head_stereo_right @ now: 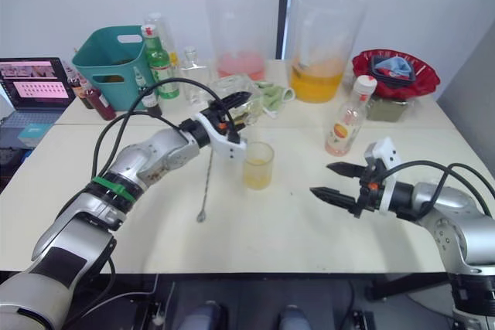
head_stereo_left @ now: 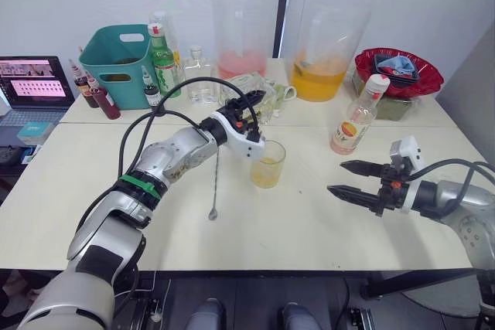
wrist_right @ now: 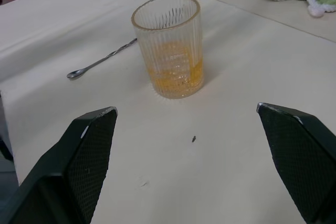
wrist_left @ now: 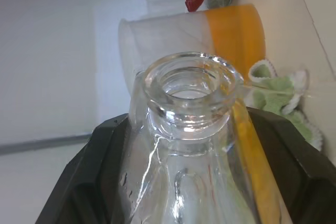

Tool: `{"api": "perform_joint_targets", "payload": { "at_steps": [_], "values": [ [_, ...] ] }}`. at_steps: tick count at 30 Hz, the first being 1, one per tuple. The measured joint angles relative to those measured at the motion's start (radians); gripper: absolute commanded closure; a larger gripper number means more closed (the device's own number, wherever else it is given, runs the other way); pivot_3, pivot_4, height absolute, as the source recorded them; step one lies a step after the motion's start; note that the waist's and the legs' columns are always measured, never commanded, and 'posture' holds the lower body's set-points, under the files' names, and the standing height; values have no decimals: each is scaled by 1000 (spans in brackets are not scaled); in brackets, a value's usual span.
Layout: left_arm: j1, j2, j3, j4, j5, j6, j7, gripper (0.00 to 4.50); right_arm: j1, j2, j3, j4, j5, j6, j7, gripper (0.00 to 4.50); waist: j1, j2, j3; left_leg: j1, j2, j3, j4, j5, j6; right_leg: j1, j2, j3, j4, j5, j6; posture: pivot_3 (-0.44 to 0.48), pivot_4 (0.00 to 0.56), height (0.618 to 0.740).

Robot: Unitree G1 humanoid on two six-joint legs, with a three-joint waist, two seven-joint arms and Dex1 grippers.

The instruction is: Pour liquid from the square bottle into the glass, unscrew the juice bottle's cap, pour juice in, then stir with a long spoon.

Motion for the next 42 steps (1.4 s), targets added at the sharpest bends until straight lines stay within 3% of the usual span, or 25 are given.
{"api": "perform_joint_targets", "payload": {
  "at_steps": [8,14,24,33,42],
  "values": [
    [48,-30,72,-74,-191,-26,-120,1716,-29,-1,17,23,-2,0,17,0,1,0,0,0,0,0,1,0,0,0,0,0,1,0,0,0,150,740],
    [78,-118,277,-78,-530,226,-294,1716,-40,-5,38,44,-12,0,43,0,-6,0,0,0,0,0,4,0,0,0,0,0,4,0,0,0,150,740],
    [81,-125,567,-87,-826,583,-317,1716,-79,-8,55,71,-30,-1,78,0,-9,0,0,0,0,-2,5,0,0,0,0,0,5,0,0,0,150,740],
    [165,-114,719,-114,-968,764,-297,1716,-118,-7,89,88,-39,-1,95,0,-8,0,0,0,0,-2,5,0,0,0,0,0,5,0,0,0,150,740],
    [251,-97,731,-47,-983,774,-298,1716,-126,-5,95,88,-39,-1,101,0,-3,0,0,0,0,-2,5,0,0,0,0,0,5,0,0,0,150,740]
  ]
}}
